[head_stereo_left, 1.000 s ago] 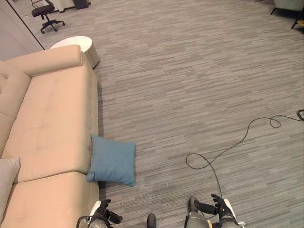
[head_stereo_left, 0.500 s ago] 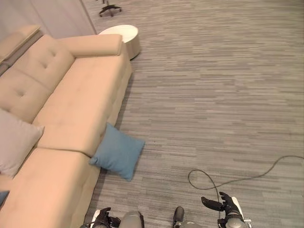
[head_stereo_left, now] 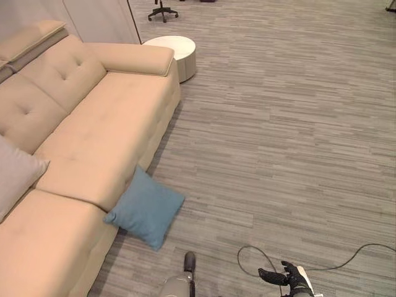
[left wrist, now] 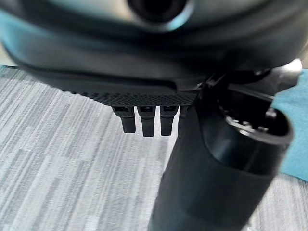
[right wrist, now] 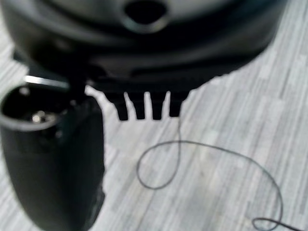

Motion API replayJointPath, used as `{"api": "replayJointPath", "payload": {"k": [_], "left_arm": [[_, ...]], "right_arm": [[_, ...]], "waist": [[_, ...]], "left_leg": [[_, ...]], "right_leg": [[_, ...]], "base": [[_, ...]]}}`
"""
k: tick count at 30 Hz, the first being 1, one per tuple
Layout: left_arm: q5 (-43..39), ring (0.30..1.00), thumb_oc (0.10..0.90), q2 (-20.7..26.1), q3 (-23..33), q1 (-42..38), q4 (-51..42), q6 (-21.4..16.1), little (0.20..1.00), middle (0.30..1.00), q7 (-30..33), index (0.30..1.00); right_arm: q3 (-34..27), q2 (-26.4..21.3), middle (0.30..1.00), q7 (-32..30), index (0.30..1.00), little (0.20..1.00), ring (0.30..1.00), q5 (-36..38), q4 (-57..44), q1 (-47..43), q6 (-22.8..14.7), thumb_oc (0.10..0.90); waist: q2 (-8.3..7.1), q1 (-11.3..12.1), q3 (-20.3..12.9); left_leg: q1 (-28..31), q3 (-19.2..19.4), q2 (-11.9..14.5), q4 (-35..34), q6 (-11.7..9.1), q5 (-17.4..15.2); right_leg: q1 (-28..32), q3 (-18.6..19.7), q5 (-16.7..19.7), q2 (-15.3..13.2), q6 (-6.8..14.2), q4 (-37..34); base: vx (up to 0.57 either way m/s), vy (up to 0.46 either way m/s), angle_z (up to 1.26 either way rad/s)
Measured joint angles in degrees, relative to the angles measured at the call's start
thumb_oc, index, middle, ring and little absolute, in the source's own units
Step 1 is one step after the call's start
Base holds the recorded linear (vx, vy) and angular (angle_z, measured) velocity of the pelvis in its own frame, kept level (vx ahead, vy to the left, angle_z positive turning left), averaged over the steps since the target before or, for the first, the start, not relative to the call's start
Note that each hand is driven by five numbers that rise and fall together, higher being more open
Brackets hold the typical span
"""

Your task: Pick up all the scattered cushions and arrange them neatly on the sofa.

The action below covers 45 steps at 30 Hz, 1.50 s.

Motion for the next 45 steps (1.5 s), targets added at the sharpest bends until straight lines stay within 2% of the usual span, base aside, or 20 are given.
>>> {"api": "replayJointPath", "payload": {"k": [2, 3, 4, 7, 10, 13, 16, 17, 19, 20, 22, 24, 26, 28, 32, 34, 37, 39, 43, 45], "left_arm": [[-0.9, 0.9, 0.8, 0.1, -0.3, -1.2, -0.9, -0.2, 0.9, 0.9, -0.6, 0.9], [-1.4, 0.9, 0.8, 0.6, -0.5, -2.0, -2.4, -0.8, 0.9, 0.9, -0.8, 0.9], [-2.2, 0.9, 0.8, 1.1, -1.8, -1.7, -3.8, -0.6, 0.9, 0.9, -0.7, 0.9], [-2.6, 0.9, 0.8, 2.0, -2.5, -5.0, -4.6, -1.8, 0.9, 0.9, -0.8, 0.9], [-2.7, 0.9, 0.8, 1.9, -2.4, -7.2, -4.4, -1.8, 0.9, 0.9, -0.8, 0.9], [-3.1, 0.9, 0.8, 1.9, -2.4, -7.8, -3.3, -1.8, 0.9, 0.9, -0.8, 0.9], [-4.2, 0.9, 0.8, 1.5, -2.4, -6.3, -1.3, -1.7, 0.9, 0.9, -0.8, 0.9], [-4.9, 0.9, 0.8, 1.1, -2.4, -5.2, -0.9, -1.6, 0.9, 0.9, -0.9, 0.9], [-6.4, 0.9, 0.8, -0.1, -2.4, -3.9, 0.3, -1.6, 0.9, 0.9, -1.0, 0.9], [-7.1, 0.9, 0.8, -0.4, -2.3, -3.3, 0.2, -1.4, 0.9, 0.9, -1.1, 0.9], [-8.3, 0.9, 0.8, -1.1, -1.4, -3.6, 0.2, -1.4, 0.9, 0.9, -0.9, 0.9], [-10.0, 0.9, 0.8, -0.3, -1.1, -4.4, -0.1, -1.8, 0.9, 0.9, -0.9, 0.9], [-11.8, 0.9, 0.8, 0.8, 0.2, -5.9, -1.6, -2.3, 0.9, 0.9, -0.8, 0.9], [-12.0, 0.9, 0.8, 2.2, -0.2, -6.3, -3.3, -2.3, 0.9, 0.9, -0.9, 0.9], [-11.5, 0.9, 0.8, 2.4, -0.2, -5.8, -4.7, -2.4, 0.9, 0.9, -1.4, 0.9], [-11.5, 0.9, 0.8, 2.4, -0.2, -5.7, -4.5, -2.4, 0.9, 0.9, -2.1, 0.9], [-11.6, 0.9, 0.8, 2.0, 0.2, -4.3, -3.6, -2.2, 0.9, 0.9, -2.5, 0.9], [-11.6, 0.9, 0.8, 1.8, 0.8, -3.5, -2.2, -1.6, 0.9, 0.9, -2.7, 0.9], [-11.5, 0.9, 0.8, 1.1, 3.1, -3.0, 0.2, -0.3, 0.9, 0.9, -3.6, 0.9], [-11.4, 0.9, 0.8, 1.2, 3.3, -3.0, 0.2, -0.1, 0.9, 0.9, -3.6, 0.9]], "right_arm": [[-0.1, -0.4, 0.9, 0.7, 0.9, 0.9, 0.9, -0.7, -0.5, 0.6, 0.2, 0.8], [-0.1, 0.0, 0.9, 0.7, 0.9, 0.9, 0.9, -0.8, -0.9, 2.4, 0.3, 0.8], [-0.1, 0.2, 0.9, 0.8, 0.9, 0.9, 0.9, -0.9, -2.0, 2.7, 0.2, 0.8], [-0.1, 1.5, 0.9, 1.0, 0.9, 0.9, 0.9, -0.9, -2.4, 1.9, -0.2, 0.8], [-0.1, 1.9, 0.9, 1.4, 0.9, 0.9, 0.9, -0.7, -2.4, 0.4, -0.6, 0.8], [-0.1, 2.3, 0.9, 1.8, 0.9, 0.9, 0.9, -0.6, -2.2, 0.1, -0.7, 0.8], [-0.2, 3.1, 0.9, 1.8, 0.9, 0.9, 0.9, -0.5, -1.5, -0.1, -0.5, 0.8], [-0.2, 3.3, 0.9, 1.9, 0.9, 0.9, 0.9, -0.4, -0.1, 0.2, -0.5, 0.8], [-1.3, 3.5, 0.9, 1.9, 0.9, 0.9, 0.9, 0.7, 1.6, 1.0, -0.1, 0.8], [-1.4, 3.2, 0.9, 1.9, 0.9, 0.9, 0.9, 0.6, 1.5, 0.7, -0.2, 0.8], [-1.6, 2.0, 0.9, 1.8, 0.9, 0.9, 0.9, 0.6, 1.6, -0.4, -0.3, 0.8], [-1.8, 1.6, 0.9, 1.6, 0.9, 0.9, 0.9, 0.8, 0.7, -1.2, -0.3, 0.8], [-1.7, 1.5, 0.9, 1.0, 0.9, 0.9, 0.9, 0.9, -1.6, -1.4, -0.5, 0.8], [-0.9, 1.3, 0.9, 0.4, 0.9, 0.9, 0.9, 0.7, -2.5, -1.5, -0.8, 0.8], [0.0, -0.1, 0.9, 0.4, 0.9, 0.9, 0.9, 0.3, -3.6, -3.4, -0.7, 0.8], [0.0, -0.2, 0.9, 0.4, 0.9, 0.9, 0.9, 0.2, -4.5, -2.9, -0.6, 0.8], [0.6, -0.3, 0.9, 0.3, 0.9, 0.9, 0.9, 0.2, -4.5, -3.5, -0.5, 0.8], [1.1, 0.0, 0.9, 0.4, 0.9, 0.9, 0.9, -0.3, -4.5, -3.7, -0.5, 0.8], [1.1, 0.0, 0.9, 0.7, 0.9, 0.9, 0.9, -0.8, -3.8, -1.7, -0.3, 0.8], [1.1, 0.3, 0.9, 0.8, 0.9, 0.9, 0.9, -0.8, -3.7, -0.1, -0.2, 0.8]], "waist": [[0.78, -0.3, -0.3], [0.56, -1.8, -0.5], [0.26, -2.3, -0.6], [0.65, -4.4, 0.4], [1.69, -6.2, 1.6], [0.89, -7.1, 2.1], [-0.67, -8.5, 2.8], [-0.38, -8.8, 2.8], [0.8, -9.6, 1.8], [1.32, -9.3, 1.5], [1.62, -9.3, 1.7], [-0.05, -8.6, 2.4], [-2.0, -7.1, 3.7], [-2.86, -7.0, 4.3], [-2.96, -5.9, 5.1], [-3.16, -5.1, 5.6], [-1.85, -2.8, 6.1], [-1.47, -2.4, 6.0], [-0.58, -1.7, 3.9], [-0.93, -1.7, 2.9]], "left_leg": [[3.7, -0.6, -0.4, -1.3, 1.6, -1.2], [6.2, -2.9, -2.5, -1.5, 3.4, -3.8], [6.9, -4.7, -3.4, -0.7, 4.0, -4.6], [9.0, -8.3, -4.1, -0.7, 4.0, -5.0], [10.2, -12.3, -4.1, -0.6, 3.0, -6.0], [10.5, -16.0, -4.9, 0.3, 2.1, -8.4], [12.1, -19.7, -5.4, 0.8, -0.1, -11.3], [12.4, -21.7, -4.4, 1.0, -1.0, -12.5], [13.0, -25.3, -0.6, 0.8, -2.0, -14.1], [12.6, -24.1, 0.4, 1.8, -2.8, -13.3], [9.6, -23.6, 2.3, 5.3, -5.7, -12.0], [5.8, -21.3, 1.7, 10.1, -8.2, -9.3], [0.2, -12.0, 3.4, 18.0, -6.8, -6.5], [-2.3, -3.8, 5.5, 21.3, -5.2, -7.6], [-3.3, 2.7, 5.3, 14.2, -4.4, -8.3], [-4.0, 4.3, 4.7, 9.3, -5.8, -7.2], [-4.2, 7.6, 8.1, 6.8, -8.7, -5.1], [-3.7, 8.8, 8.8, 4.3, -9.0, -4.8], [-1.9, 7.9, 7.6, 3.2, -6.8, -4.0], [-0.3, 7.8, 5.6, 2.9, -2.4, -2.6]], "right_leg": [[-10.1, -0.6, -1.5, -5.6, 2.9, 26.5], [-13.5, -0.8, -2.2, -10.0, 4.3, 34.5], [-16.0, 0.7, -2.7, -12.3, 3.2, 38.7], [-19.0, 3.1, -2.3, -14.2, 3.6, 31.8], [-19.4, 7.1, -1.4, -11.4, 3.8, 18.2], [-19.4, 13.2, 5.0, -9.6, 4.9, 2.5], [-18.1, 14.3, 13.3, -11.6, 5.6, -4.2], [-16.2, 14.1, 16.8, -10.5, 4.8, -4.9], [-15.4, 12.3, 14.3, -7.0, 2.1, -2.4], [-15.3, 10.2, 13.5, -6.4, 0.2, -1.3], [-15.0, 6.8, 11.1, -5.5, -0.8, 0.5], [-15.0, 4.6, 9.3, -6.0, -2.3, 1.9], [-13.9, 0.7, 7.8, -5.9, -5.1, 1.2], [-12.4, -3.5, 7.2, -5.6, -6.5, 0.0], [-11.3, -6.3, 6.3, -4.4, -5.7, -2.7], [-10.2, -5.8, 7.9, -3.4, -4.3, -5.1], [-6.9, -6.1, 7.0, -1.1, -5.4, -7.5], [-4.9, -6.4, 7.1, -0.1, -4.9, -8.2], [-2.4, -7.0, 5.5, 0.1, -3.4, -7.9], [-1.9, -8.0, 3.6, -1.3, -2.0, -5.1]], "base": [[0.28, 0.152, 0.34], [0.33, 0.058, 0.6], [0.44, 0.032, 0.9], [0.31, -0.117, 0.8], [0.32, -0.207, 0.67], [0.36, -0.205, 0.64], [0.43, -0.297, 0.67], [0.45, -0.392, 0.93], [0.27, -0.331, 1.01], [0.21, -0.299, 0.91], [0.13, -0.289, 0.96], [0.06, -0.266, 1.02], [0.1, -0.283, 1.1], [0.15, -0.125, 0.95], [0.18, -0.047, 0.66], [0.24, 0.002, 0.5], [0.4, 0.085, 0.03], [0.3, 0.211, 0.0], [0.3, 0.252, 0.01], [0.17, 0.22, 0.19]]}}
